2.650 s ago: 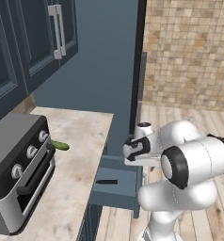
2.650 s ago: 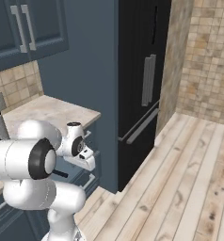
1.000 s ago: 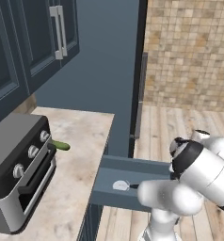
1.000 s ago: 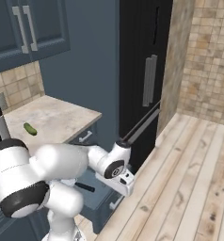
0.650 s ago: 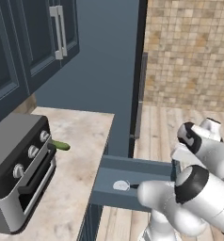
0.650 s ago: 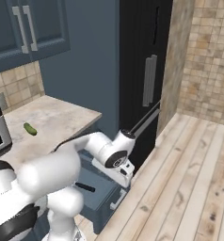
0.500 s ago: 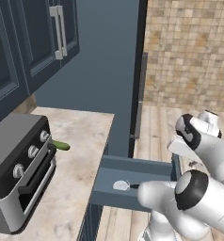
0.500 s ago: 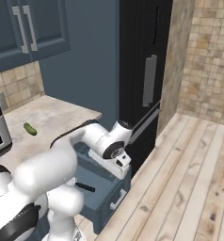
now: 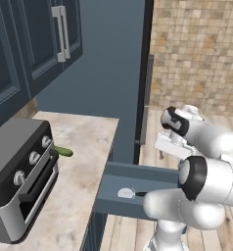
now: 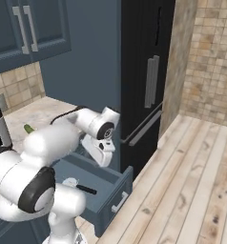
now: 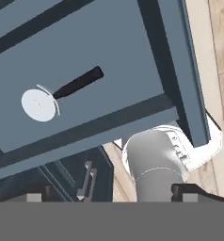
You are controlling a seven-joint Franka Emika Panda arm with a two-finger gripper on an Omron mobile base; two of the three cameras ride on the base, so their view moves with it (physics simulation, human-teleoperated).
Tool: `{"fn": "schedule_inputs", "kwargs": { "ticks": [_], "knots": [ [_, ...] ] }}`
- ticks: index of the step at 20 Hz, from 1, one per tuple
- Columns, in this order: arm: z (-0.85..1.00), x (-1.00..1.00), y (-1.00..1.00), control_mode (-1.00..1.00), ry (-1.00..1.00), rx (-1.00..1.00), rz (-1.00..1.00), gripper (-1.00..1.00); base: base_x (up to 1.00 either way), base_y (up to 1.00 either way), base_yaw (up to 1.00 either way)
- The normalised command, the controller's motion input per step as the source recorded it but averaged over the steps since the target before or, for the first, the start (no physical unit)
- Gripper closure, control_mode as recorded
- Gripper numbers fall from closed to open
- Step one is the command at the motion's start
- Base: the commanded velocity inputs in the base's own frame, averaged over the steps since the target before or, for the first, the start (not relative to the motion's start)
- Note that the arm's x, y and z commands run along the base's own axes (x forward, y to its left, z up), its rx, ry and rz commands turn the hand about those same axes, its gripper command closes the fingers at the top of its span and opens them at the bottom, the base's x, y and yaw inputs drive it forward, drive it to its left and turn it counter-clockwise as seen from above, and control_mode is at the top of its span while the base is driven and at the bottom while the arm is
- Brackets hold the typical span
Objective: Pick the pizza cutter from the drawer and place it on the counter.
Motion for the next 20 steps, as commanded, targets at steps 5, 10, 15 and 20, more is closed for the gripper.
{"fn": "schedule_inputs", "kwargs": {
  "ticks": [5, 10, 15, 20],
  "knots": [
    [-0.68, 0.06, 0.01, -1.0, 0.23, 0.0, -0.47, -1.0, 0.0, 0.0, 0.0],
    [-0.83, 0.02, 0.29, -1.0, -0.02, -0.11, -0.4, -1.0, 0.0, 0.0, 0.0],
    [-0.84, 0.21, 0.53, -1.0, -0.03, -0.25, -0.21, -1.0, 0.0, 0.0, 0.0],
    [-0.81, 0.3, 0.32, -1.0, 0.05, -0.29, -0.01, -1.0, 0.0, 0.0, 0.0]
  ]
}}
